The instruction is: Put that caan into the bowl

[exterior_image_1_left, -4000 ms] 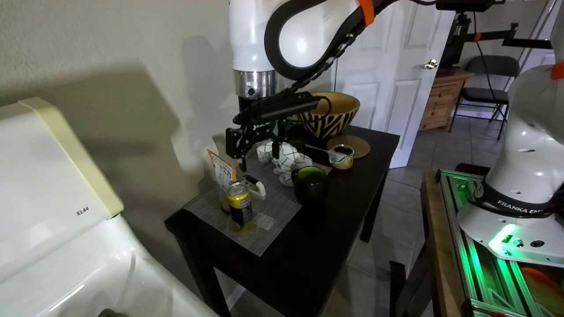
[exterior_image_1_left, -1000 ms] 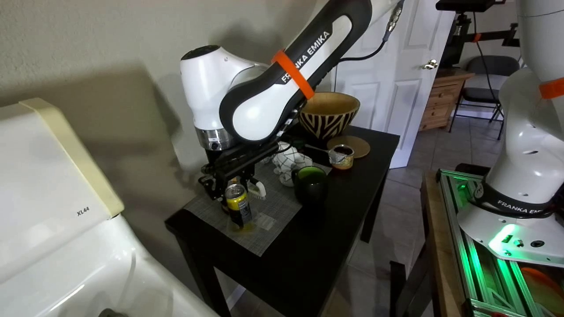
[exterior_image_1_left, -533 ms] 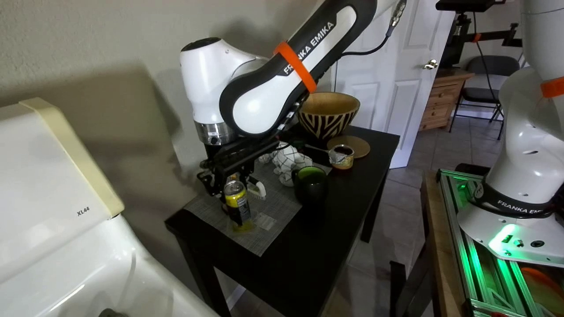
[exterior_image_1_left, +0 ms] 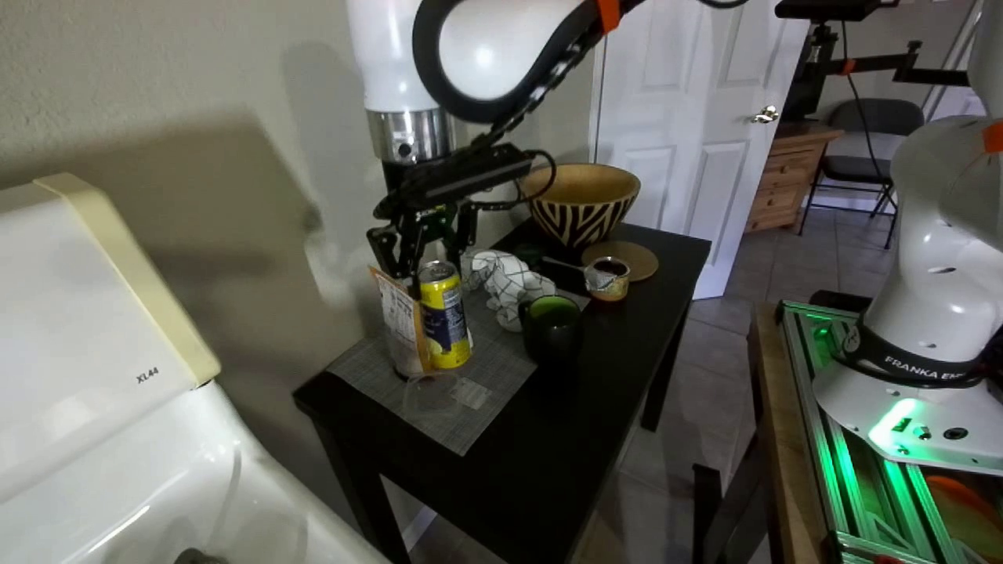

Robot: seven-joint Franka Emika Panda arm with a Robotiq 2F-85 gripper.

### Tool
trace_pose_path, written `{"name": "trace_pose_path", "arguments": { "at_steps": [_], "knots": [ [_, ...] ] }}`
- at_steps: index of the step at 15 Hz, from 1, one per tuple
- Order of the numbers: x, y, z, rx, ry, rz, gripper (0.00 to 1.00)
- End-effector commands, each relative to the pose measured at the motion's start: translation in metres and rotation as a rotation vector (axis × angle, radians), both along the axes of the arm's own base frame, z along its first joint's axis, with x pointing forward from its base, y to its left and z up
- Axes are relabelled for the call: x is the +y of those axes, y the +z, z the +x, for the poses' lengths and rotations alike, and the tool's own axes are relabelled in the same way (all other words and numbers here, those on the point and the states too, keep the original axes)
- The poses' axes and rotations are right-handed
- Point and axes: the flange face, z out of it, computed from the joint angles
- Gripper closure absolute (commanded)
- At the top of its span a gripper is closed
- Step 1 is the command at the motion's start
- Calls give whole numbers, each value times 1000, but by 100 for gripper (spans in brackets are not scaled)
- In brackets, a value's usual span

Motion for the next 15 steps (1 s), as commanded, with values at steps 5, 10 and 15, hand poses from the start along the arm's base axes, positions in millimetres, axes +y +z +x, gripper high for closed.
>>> {"name": "trace_pose_path", "arguments": {
  "at_steps": [5,10,15],
  "knots": [
    [-122,66,-64,84,-126,-31,62],
    [-240,63,-104,122,-112,1,62],
    [-296,54,-110,138,-152,41,37]
  ]
}}
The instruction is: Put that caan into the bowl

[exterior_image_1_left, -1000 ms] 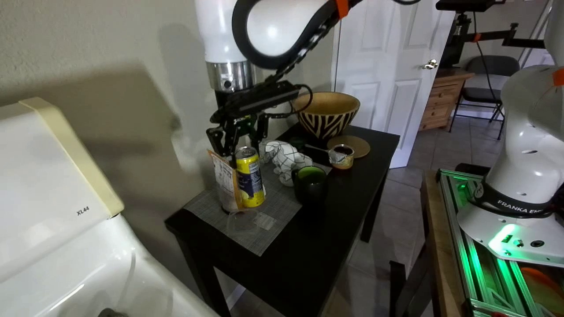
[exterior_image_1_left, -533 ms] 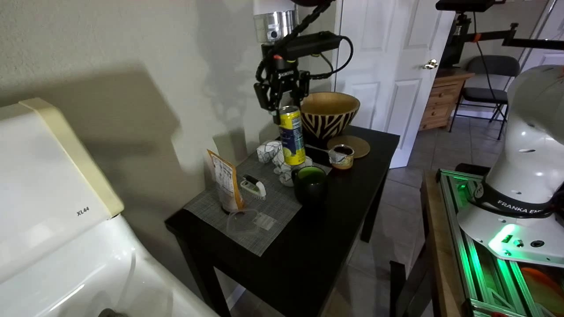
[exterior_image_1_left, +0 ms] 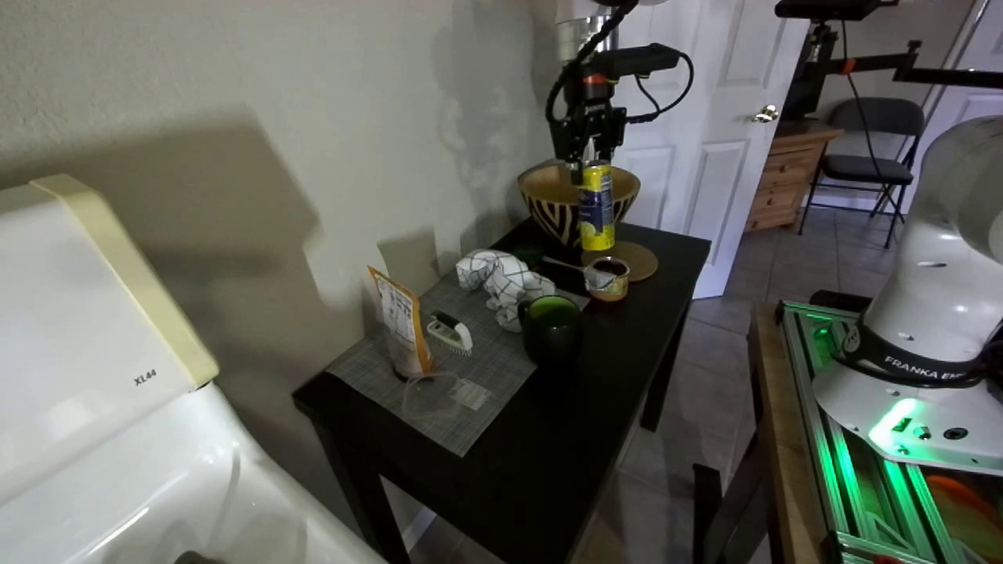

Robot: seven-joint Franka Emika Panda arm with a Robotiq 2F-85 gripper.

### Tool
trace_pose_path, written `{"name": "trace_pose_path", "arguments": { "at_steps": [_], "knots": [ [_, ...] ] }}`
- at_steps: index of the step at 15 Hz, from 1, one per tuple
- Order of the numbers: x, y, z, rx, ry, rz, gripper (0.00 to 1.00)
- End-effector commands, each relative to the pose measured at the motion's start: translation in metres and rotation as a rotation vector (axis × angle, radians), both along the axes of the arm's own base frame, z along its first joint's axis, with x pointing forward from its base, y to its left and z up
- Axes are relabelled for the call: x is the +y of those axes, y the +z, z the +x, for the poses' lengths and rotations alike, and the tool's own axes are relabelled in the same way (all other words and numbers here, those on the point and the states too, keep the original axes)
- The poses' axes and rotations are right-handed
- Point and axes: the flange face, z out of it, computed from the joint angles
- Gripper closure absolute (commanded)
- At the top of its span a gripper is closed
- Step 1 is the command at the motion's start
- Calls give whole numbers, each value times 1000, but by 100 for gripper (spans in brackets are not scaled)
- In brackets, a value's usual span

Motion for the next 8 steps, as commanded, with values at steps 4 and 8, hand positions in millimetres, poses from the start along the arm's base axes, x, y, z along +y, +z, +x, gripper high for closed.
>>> {"name": "trace_pose_path", "arguments": {
  "at_steps": [4,8],
  "knots": [
    [-9,3,-2,-8,3,5,62],
    [-89,15,-18,-18,-45,-63,62]
  ]
}}
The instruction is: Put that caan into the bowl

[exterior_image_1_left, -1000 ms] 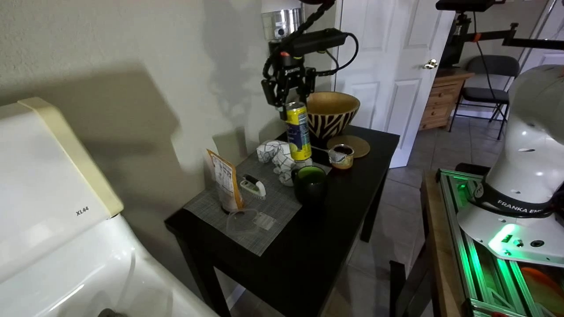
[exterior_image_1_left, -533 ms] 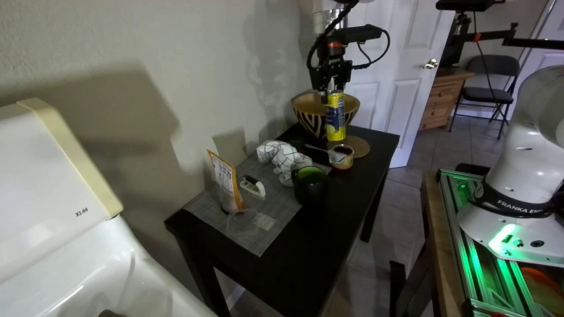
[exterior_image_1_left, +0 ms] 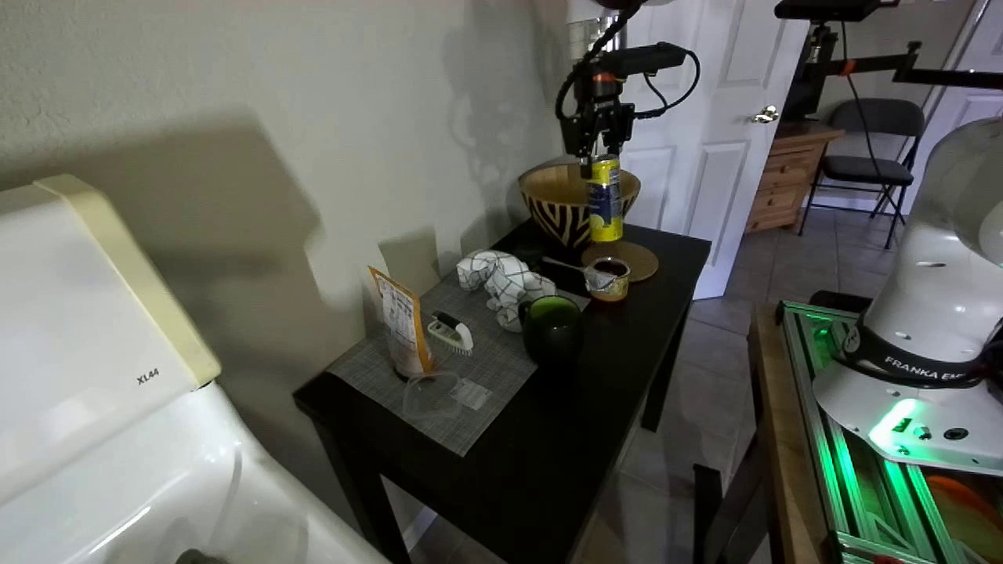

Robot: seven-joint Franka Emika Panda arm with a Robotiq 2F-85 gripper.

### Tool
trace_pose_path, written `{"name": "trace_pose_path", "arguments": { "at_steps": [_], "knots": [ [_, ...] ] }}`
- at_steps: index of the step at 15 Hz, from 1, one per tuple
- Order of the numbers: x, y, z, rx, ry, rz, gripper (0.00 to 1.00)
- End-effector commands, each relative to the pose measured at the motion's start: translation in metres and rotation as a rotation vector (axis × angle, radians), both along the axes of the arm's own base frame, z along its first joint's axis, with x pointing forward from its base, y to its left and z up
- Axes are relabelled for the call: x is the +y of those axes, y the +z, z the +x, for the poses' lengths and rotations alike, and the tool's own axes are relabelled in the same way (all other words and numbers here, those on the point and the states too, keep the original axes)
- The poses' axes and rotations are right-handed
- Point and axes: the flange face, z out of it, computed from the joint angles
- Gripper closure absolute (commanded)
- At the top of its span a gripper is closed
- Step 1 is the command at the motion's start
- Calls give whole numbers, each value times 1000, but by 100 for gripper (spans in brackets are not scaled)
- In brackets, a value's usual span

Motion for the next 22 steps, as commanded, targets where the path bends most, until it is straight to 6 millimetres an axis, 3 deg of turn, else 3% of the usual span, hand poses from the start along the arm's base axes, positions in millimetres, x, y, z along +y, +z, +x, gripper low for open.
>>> {"name": "trace_pose_path", "arguments": {
  "at_steps": [1,5,9,16,17,18,20,21,22],
  "knots": [
    [-82,23,-20,-41,-59,-46,62],
    [-181,55,-40,-150,-194,-69,62],
    [-248,69,-39,-233,-112,-104,62],
    [-293,36,33,-221,117,-109,62],
    [-276,40,12,-210,90,-104,62],
    [-279,33,20,-200,96,-106,37],
    [-279,26,22,-189,97,-101,37],
    [-280,28,21,-192,96,-102,62],
    [-281,26,22,-198,135,-108,62]
  ]
}}
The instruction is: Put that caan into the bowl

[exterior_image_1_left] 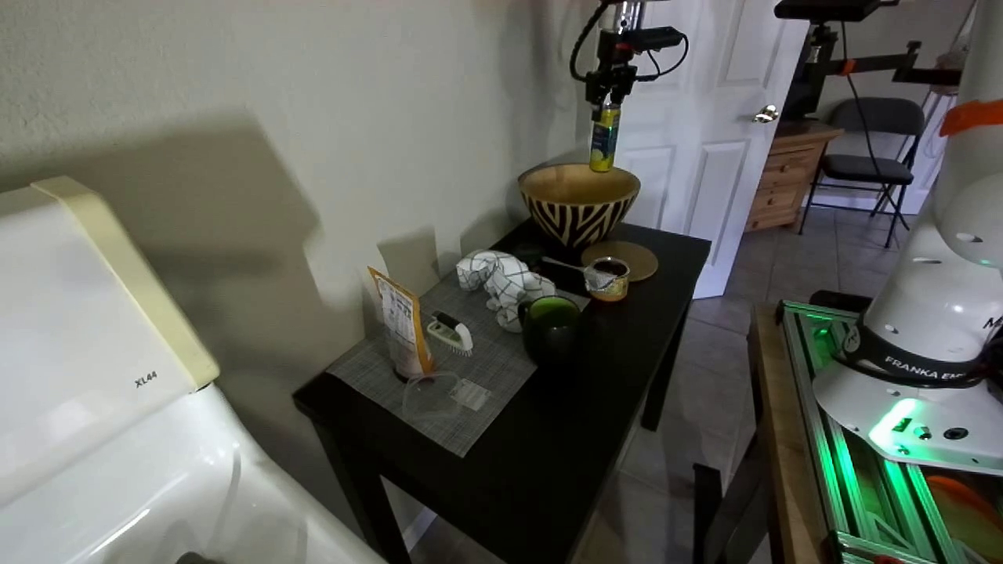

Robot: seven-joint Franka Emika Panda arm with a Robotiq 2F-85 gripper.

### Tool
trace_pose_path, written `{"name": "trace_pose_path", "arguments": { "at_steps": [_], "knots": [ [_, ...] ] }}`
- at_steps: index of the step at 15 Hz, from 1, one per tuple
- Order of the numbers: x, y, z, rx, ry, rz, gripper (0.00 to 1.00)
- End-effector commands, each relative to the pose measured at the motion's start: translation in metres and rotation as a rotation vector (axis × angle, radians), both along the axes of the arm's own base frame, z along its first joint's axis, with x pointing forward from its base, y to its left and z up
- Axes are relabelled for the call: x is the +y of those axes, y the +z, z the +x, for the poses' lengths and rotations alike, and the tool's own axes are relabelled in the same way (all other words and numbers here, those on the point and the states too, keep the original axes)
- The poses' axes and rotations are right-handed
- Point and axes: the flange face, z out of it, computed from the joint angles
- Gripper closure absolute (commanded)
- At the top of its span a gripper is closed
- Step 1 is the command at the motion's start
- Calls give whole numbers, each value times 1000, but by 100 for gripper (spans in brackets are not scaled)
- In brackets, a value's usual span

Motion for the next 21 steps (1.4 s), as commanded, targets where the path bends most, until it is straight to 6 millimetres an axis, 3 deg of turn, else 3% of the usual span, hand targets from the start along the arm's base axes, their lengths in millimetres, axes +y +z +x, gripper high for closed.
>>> {"name": "trace_pose_path", "arguments": {
  "at_steps": [1,6,11,15,21],
  "knots": [
    [-7,-14,4,11,78,2,62],
    [-12,-68,25,16,45,-56,62],
    [3,-109,50,-15,12,-74,62],
    [16,-125,63,-5,-6,-56,62],
    [18,-144,65,14,-64,-22,62]
  ]
}}
